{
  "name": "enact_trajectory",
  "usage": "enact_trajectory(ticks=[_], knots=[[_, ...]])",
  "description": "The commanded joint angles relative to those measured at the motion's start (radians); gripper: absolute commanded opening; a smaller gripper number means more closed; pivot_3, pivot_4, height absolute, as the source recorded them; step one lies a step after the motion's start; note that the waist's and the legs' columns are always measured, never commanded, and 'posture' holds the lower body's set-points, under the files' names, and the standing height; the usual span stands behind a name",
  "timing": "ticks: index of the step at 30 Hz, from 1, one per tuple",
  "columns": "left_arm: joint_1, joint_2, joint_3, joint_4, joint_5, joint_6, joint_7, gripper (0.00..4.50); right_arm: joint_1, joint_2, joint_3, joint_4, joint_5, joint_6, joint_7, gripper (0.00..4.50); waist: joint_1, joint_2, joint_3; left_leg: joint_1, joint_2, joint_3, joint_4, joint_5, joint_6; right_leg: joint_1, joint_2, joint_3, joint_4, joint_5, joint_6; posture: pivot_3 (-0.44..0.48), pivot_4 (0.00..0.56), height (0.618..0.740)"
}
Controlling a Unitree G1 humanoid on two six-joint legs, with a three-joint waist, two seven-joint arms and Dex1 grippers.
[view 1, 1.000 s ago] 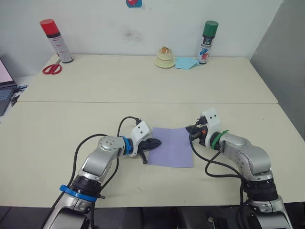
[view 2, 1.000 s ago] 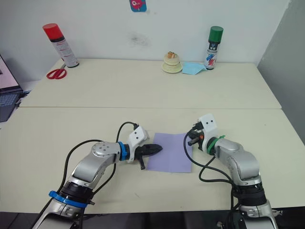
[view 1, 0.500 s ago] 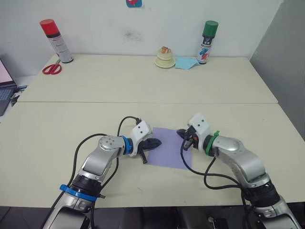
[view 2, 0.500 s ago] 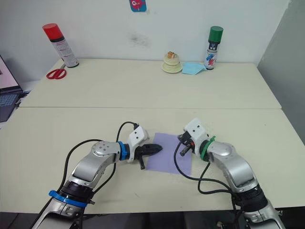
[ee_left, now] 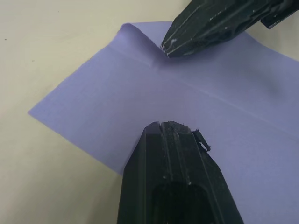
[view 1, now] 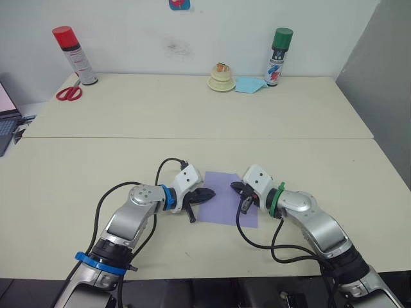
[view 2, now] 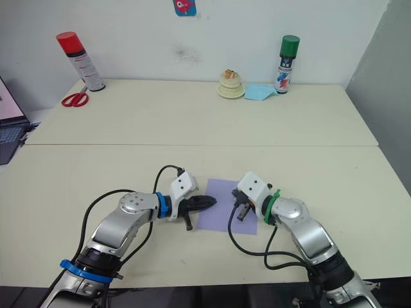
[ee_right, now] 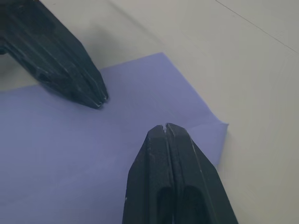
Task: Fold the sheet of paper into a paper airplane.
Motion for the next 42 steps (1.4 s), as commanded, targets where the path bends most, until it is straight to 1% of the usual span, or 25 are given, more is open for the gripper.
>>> enact_trajectory(ticks=[1, 5, 12, 15, 17, 20, 22, 25, 28, 30, 38, 41, 42], knots=[[0.015, 0.011, -0.006, -0.003, -0.001, 0.012, -0.003, 0.0, -0.002, -0.006, 0.014, 0.013, -0.028, -0.068, 0.027, 0.02, 0.0, 0.0, 0.0, 0.0, 0.0, 0.0, 0.0, 0.0, 0.0, 0.0, 0.0, 0.0, 0.0, 0.0, 0.0, 0.0, 0.15, 0.737], [0.015, 0.018, -0.011, -0.001, 0.006, 0.008, -0.004, 0.0, -0.001, -0.011, 0.025, 0.048, -0.06, -0.126, 0.048, 0.02, 0.0, 0.0, 0.0, 0.0, 0.0, 0.0, 0.0, 0.0, 0.0, 0.0, 0.0, 0.0, 0.0, 0.0, 0.0, 0.0, 0.15, 0.737], [0.009, 0.021, -0.025, 0.017, 0.022, -0.01, -0.003, 0.0, 0.008, -0.012, 0.017, 0.073, -0.08, -0.172, 0.079, 0.02, 0.0, 0.0, 0.0, 0.0, 0.0, 0.0, 0.0, 0.0, 0.0, 0.0, 0.0, 0.0, 0.0, 0.0, 0.0, 0.0, 0.15, 0.737], [0.009, 0.021, -0.026, 0.018, 0.023, -0.012, -0.003, 0.0, 0.032, 0.025, -0.057, 0.046, -0.003, -0.154, 0.069, 0.02, 0.002, 0.0, 0.0, 0.0, 0.0, 0.0, 0.0, 0.0, 0.0, 0.0, 0.0, 0.0, 0.0, 0.0, 0.0, 0.0, 0.15, 0.737], [0.008, 0.021, -0.027, 0.019, 0.023, -0.012, -0.004, 0.0, 0.052, 0.053, -0.125, -0.002, 0.077, -0.088, 0.068, 0.02, 0.002, 0.0, 0.0, 0.0, 0.0, 0.0, 0.0, 0.0, 0.0, 0.0, 0.0, 0.0, 0.0, 0.0, 0.0, 0.0, 0.15, 0.737], [0.008, 0.021, -0.028, 0.019, 0.023, -0.013, -0.003, 0.0, 0.073, 0.049, -0.188, -0.071, 0.148, -0.012, 0.077, 0.63, 0.002, 0.0, 0.0, 0.0, 0.0, 0.0, 0.0, 0.0, 0.0, 0.001, 0.0, 0.0, 0.0, 0.0, 0.0, 0.0, 0.15, 0.737], [0.006, 0.019, -0.03, 0.02, 0.022, -0.013, -0.003, 0.0, 0.077, 0.039, -0.221, -0.112, 0.175, 0.04, 0.068, 1.36, 0.002, 0.0, 0.0, 0.0, 0.0, 0.0, 0.0, 0.0, 0.0, 0.0, 0.0, 0.0, 0.0, 0.0, 0.0, 0.0, 0.15, 0.737], [0.0, 0.013, -0.034, 0.026, 0.022, -0.016, -0.003, 0.0, 0.055, 0.052, -0.306, -0.164, 0.236, 0.172, 0.008, 2.43, 0.003, 0.0, 0.0, 0.0, 0.0, 0.0, 0.0, 0.0, 0.0, 0.0, 0.0, 0.0, 0.0, 0.0, 0.0, 0.0, 0.15, 0.737], [-0.007, 0.006, -0.039, 0.033, 0.022, -0.019, -0.003, 0.0, 0.019, 0.06, -0.35, -0.171, 0.267, 0.284, -0.042, 2.43, 0.002, 0.0, 0.0, 0.0, 0.0, 0.0, 0.0, 0.0, 0.0, 0.0, 0.0, 0.0, 0.0, 0.0, 0.0, 0.0, 0.15, 0.737], [-0.01, 0.003, -0.041, 0.037, 0.022, -0.021, -0.004, 0.0, 0.001, 0.062, -0.358, -0.164, 0.27, 0.331, -0.069, 2.43, 0.002, 0.0, 0.0, 0.0, 0.0, 0.0, 0.0, 0.0, 0.0, 0.0, -0.001, 0.0, 0.0, 0.0, 0.0, 0.0, 0.15, 0.737], [-0.019, -0.003, -0.044, 0.05, 0.022, -0.029, -0.003, 0.0, -0.029, 0.06, -0.334, -0.14, 0.272, 0.41, -0.083, 2.43, 0.002, 0.0, 0.0, 0.0, -0.001, 0.0, 0.0, 0.0, 0.0, 0.0, -0.001, 0.0, 0.0, 0.0, 0.0, 0.0, 0.15, 0.737], [-0.017, 0.0, -0.04, 0.045, 0.019, -0.027, -0.002, 0.0, -0.034, 0.056, -0.321, -0.132, 0.271, 0.416, -0.078, 1.9, 0.002, 0.0, 0.0, 0.0, 0.0, 0.0, 0.0, 0.0, 0.0, 0.0, -0.001, 0.0, 0.0, 0.0, 0.0, 0.0, 0.15, 0.737], [-0.016, 0.0, -0.04, 0.044, 0.019, -0.026, -0.001, 0.0, -0.035, 0.056, -0.319, -0.127, 0.27, 0.413, -0.077, 1.54, 0.002, 0.0, 0.0, 0.0, 0.0, 0.0, 0.0, 0.0, 0.0, 0.0, -0.001, 0.0, 0.0, 0.0, 0.0, 0.0, 0.15, 0.737]])
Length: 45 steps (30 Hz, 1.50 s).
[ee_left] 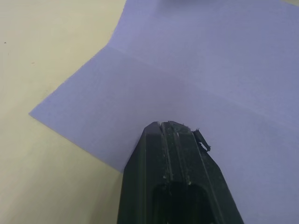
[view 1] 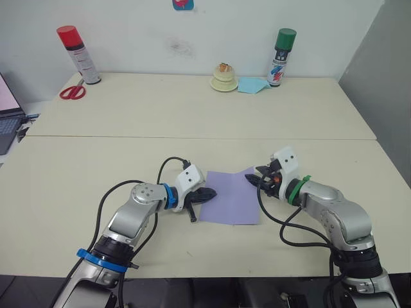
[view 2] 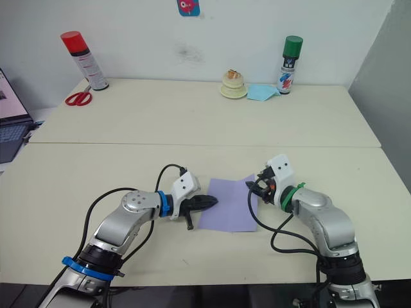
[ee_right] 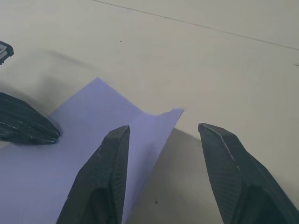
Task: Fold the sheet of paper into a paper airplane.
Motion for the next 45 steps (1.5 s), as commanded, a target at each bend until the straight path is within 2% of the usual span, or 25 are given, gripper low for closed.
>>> enact_trajectory(ticks=[1, 4, 5, 13, 17, 28, 45], knots=[[0.007, -0.002, -0.016, 0.011, 0.011, 0.013, 0.001, 0.0, -0.025, -0.002, 0.003, -0.004, 0.011, -0.009, 0.004, 1.15, 0.0, 0.0, 0.0, 0.0, 0.0, 0.0, 0.0, 0.0, 0.0, 0.0, 0.0, 0.0, 0.0, 0.0, 0.0, 0.0, 0.15, 0.737], [0.01, 0.001, -0.014, 0.009, 0.011, 0.014, 0.002, 0.0, -0.031, 0.003, 0.01, 0.016, 0.005, -0.026, 0.003, 0.11, 0.0, 0.0, 0.0, 0.0, 0.0, 0.0, 0.0, 0.0, 0.0, 0.0, 0.0, 0.0, 0.0, 0.0, 0.0, 0.0, 0.15, 0.737], [0.01, 0.0, -0.014, 0.009, 0.011, 0.015, 0.003, 0.0, -0.032, 0.005, 0.011, 0.024, 0.003, -0.034, 0.004, 0.04, 0.0, 0.0, 0.0, 0.0, 0.0, 0.0, 0.0, 0.0, 0.0, 0.0, 0.0, 0.0, 0.0, 0.0, 0.0, 0.0, 0.15, 0.737], [0.015, 0.004, -0.012, 0.002, 0.01, 0.019, 0.006, 0.0, -0.025, -0.04, 0.063, 0.034, -0.043, -0.12, 0.042, 0.04, 0.0, 0.0, 0.0, 0.0, 0.0, 0.0, 0.0, 0.0, 0.0, 0.0, 0.0, 0.0, 0.0, 0.0, 0.0, 0.0, 0.15, 0.737], [0.017, 0.003, -0.013, -0.002, 0.009, 0.021, 0.006, 0.0, -0.016, -0.096, 0.158, 0.018, -0.114, -0.238, 0.087, 0.04, 0.0, 0.0, 0.0, 0.0, 0.0, 0.0, 0.0, 0.0, 0.0, 0.0, 0.0, 0.0, 0.0, 0.0, 0.0, 0.0, 0.15, 0.737], [0.022, 0.007, -0.013, -0.008, 0.008, 0.022, 0.004, 0.0, -0.01, -0.154, 0.346, 0.071, -0.337, -0.523, 0.133, 0.04, -0.001, 0.0, 0.0, 0.0, 0.0, 0.0, 0.0, 0.0, 0.0, 0.0, 0.0, 0.0, 0.0, 0.0, 0.0, 0.0, 0.15, 0.737], [0.036, 0.015, -0.01, -0.023, 0.006, 0.029, 0.003, 0.0, -0.014, -0.175, 0.387, 0.262, -0.524, -0.849, 0.168, 0.04, 0.0, 0.0, 0.0, 0.001, 0.0, 0.0, 0.0, 0.0, 0.0, 0.0, 0.0, 0.0, 0.0, 0.0, 0.0, 0.0, 0.15, 0.737]])
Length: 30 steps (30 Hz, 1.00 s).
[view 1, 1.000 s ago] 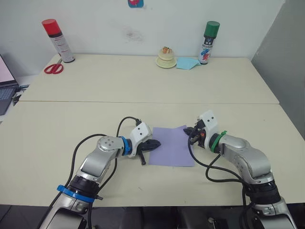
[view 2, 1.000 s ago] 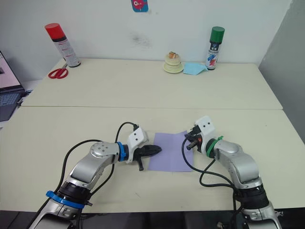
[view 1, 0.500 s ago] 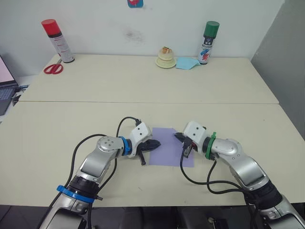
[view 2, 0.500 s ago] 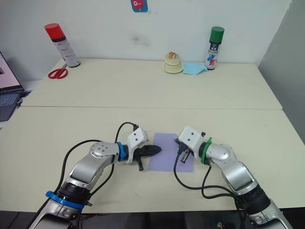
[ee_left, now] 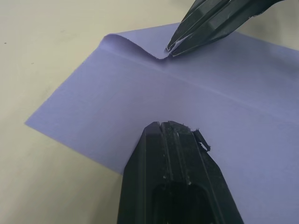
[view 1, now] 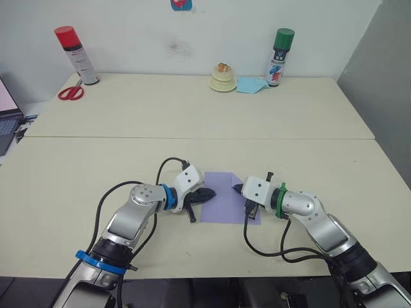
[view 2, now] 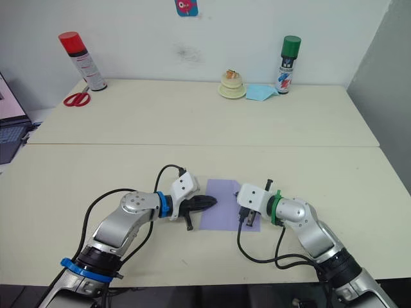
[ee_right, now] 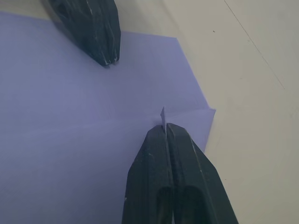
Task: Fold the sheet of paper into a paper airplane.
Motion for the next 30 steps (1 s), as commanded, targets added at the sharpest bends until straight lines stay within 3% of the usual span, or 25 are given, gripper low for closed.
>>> enact_trajectory(ticks=[1, 30], knots=[[0.018, 0.009, -0.012, 0.002, 0.006, 0.02, -0.003, 0.0, -0.015, -0.006, 0.011, 0.04, -0.04, -0.095, 0.012, 0.04, 0.0, 0.0, 0.0, 0.0, 0.0, 0.0, 0.0, 0.0, 0.0, 0.0, 0.0, 0.0, 0.0, 0.0, 0.0, 0.0, 0.15, 0.737], [0.017, 0.012, -0.006, -0.002, 0.003, 0.032, -0.006, 0.0, -0.007, 0.018, 0.008, 0.126, -0.133, -0.243, 0.054, 0.04, -0.002, 0.0, 0.0, 0.001, 0.0, 0.0, 0.0, 0.0, 0.0, 0.001, 0.0, 0.0, 0.001, 0.0, 0.0, 0.0, 0.15, 0.737]])
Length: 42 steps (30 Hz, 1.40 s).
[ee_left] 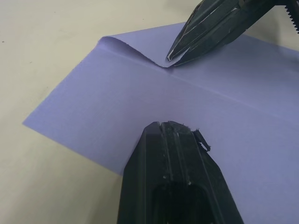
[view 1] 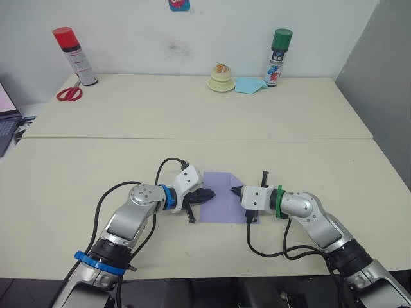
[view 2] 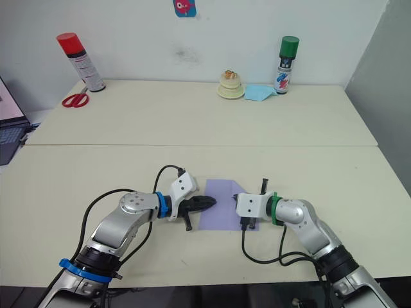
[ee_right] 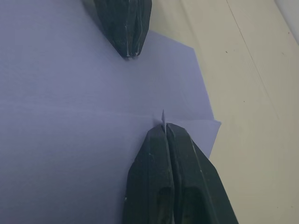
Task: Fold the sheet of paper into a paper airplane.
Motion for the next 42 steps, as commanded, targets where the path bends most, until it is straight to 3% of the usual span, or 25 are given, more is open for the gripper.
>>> enact_trajectory(ticks=[1, 19, 31, 36, 42], knots=[[0.017, 0.008, -0.011, 0.002, 0.004, 0.018, -0.003, 0.0, 0.014, 0.001, 0.018, 0.009, -0.008, -0.01, 0.027, 0.04, 0.0, 0.0, 0.0, 0.0, 0.0, 0.0, 0.0, 0.0, 0.0, 0.0, 0.0, 0.0, 0.0, 0.0, 0.0, 0.0, 0.15, 0.737], [0.007, 0.009, 0.001, 0.005, -0.004, 0.026, -0.002, 0.0, 0.023, 0.018, 0.028, 0.03, -0.007, -0.02, 0.034, 0.04, 0.0, 0.0, 0.0, 0.0, 0.0, 0.0, 0.0, 0.0, 0.0, 0.0, 0.0, 0.0, 0.0, 0.0, 0.0, 0.0, 0.15, 0.737], [-0.191, -0.006, 0.144, 0.018, -0.17, 0.17, -0.026, 0.0, 0.029, 0.013, 0.032, 0.044, -0.015, -0.035, 0.042, 0.04, -0.001, -0.001, 0.0, 0.0, 0.0, 0.0, 0.0, 0.0, 0.0, 0.0, 0.001, 0.0, 0.0, 0.0, 0.0, 0.0, 0.15, 0.737], [-0.272, -0.051, 0.098, -0.007, -0.174, 0.184, -0.025, 0.0, 0.034, 0.012, 0.033, 0.044, -0.016, -0.038, 0.046, 0.04, 0.0, -0.001, 0.0, 0.0, 0.0, 0.0, 0.0, 0.0, 0.0, 0.0, 0.001, 0.0, 0.0, 0.0, 0.0, 0.0, 0.15, 0.737], [-0.317, -0.135, -0.018, 0.11, -0.051, 0.061, 0.025, 0.0, 0.04, 0.013, 0.035, 0.041, -0.02, -0.04, 0.048, 0.04, 0.0, -0.001, 0.0, 0.0, 0.0, 0.0, 0.0, 0.0, 0.0, 0.001, 0.001, 0.0, 0.0, 0.0, 0.0, 0.0, 0.15, 0.737]])
